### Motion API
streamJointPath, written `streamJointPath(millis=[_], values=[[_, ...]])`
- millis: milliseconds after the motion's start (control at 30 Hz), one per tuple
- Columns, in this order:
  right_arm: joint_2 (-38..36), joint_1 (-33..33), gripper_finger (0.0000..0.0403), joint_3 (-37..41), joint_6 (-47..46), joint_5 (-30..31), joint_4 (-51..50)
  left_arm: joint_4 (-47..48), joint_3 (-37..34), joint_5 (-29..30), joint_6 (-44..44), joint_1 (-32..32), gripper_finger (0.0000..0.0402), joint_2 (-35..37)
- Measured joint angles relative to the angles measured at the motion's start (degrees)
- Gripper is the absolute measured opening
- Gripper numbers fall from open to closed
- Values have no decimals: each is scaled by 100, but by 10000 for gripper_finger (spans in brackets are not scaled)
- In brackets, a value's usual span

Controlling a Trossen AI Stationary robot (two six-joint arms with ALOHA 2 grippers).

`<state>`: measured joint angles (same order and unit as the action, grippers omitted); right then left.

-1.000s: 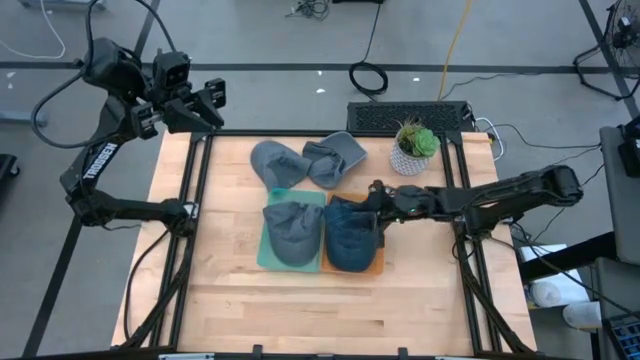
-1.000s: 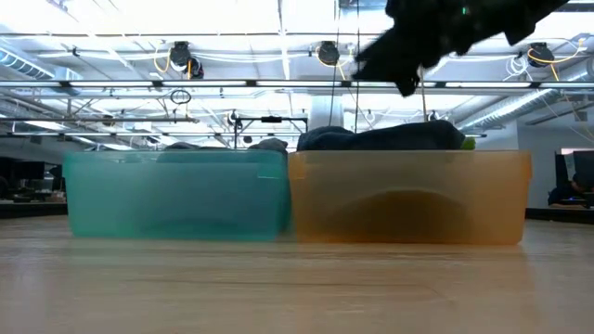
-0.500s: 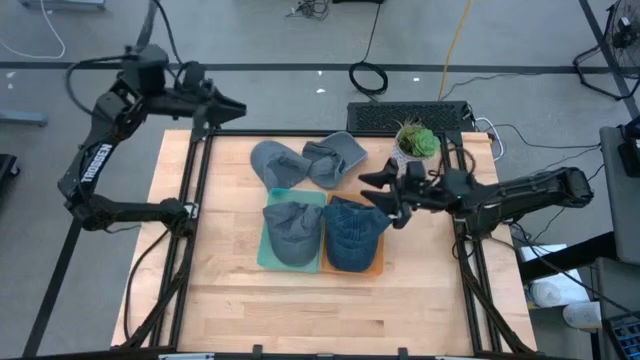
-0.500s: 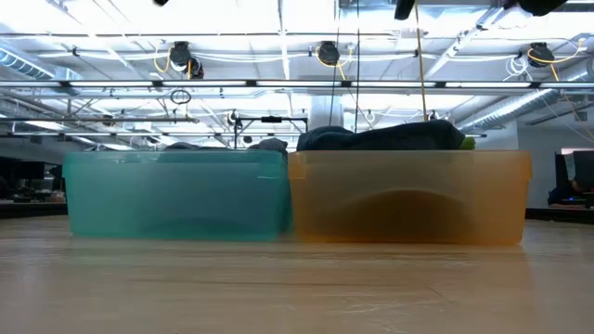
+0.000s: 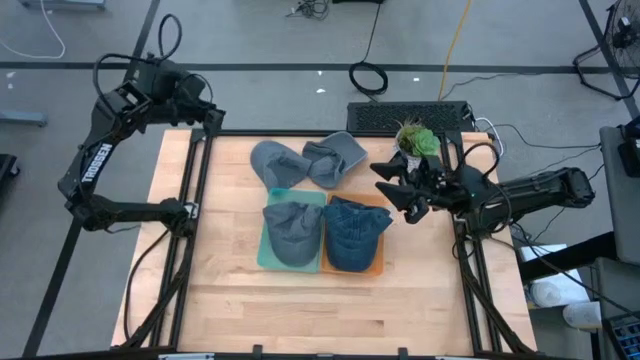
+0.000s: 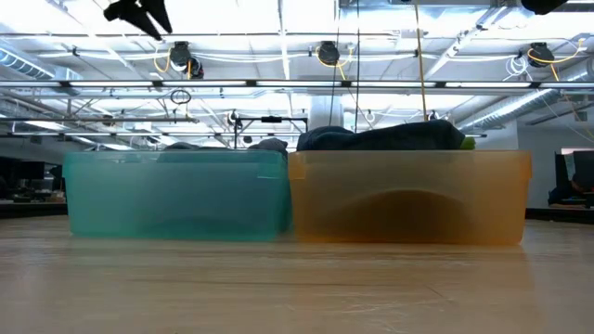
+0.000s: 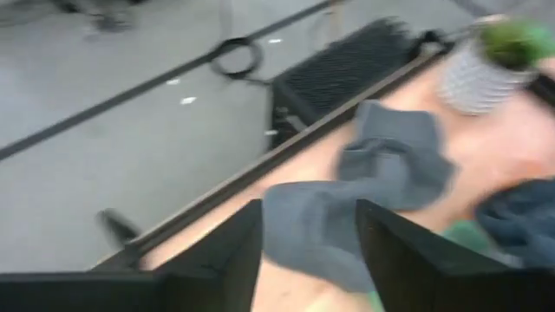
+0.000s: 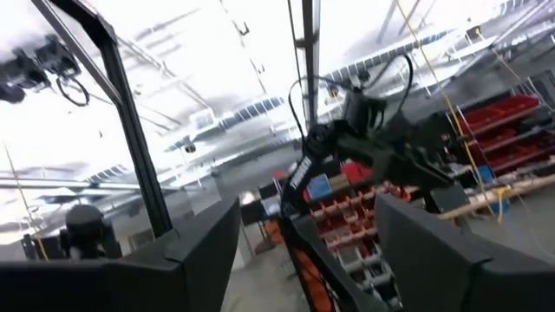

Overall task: Pick & Place hat
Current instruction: Put the left gray cap into the blue bin

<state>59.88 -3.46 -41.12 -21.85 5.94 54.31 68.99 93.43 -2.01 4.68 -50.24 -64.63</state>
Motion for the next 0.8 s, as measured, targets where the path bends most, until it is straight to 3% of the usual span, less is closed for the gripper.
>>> streamJointPath(millis=[167, 433, 567, 800], values=[[-2, 0, 276, 0, -98, -188, 451, 316, -63, 792, 148, -1, 267, -245], [-25, 0, 281, -2, -152, -324, 615, 442, -821, 655, 706, -59, 354, -787], [-25, -1, 281, -2, -152, -327, 605, 391, -1224, 658, 897, -46, 370, -993], [-26, 0, 281, -2, -151, -463, 579, -424, -1965, 793, 1050, 248, 358, -1239]])
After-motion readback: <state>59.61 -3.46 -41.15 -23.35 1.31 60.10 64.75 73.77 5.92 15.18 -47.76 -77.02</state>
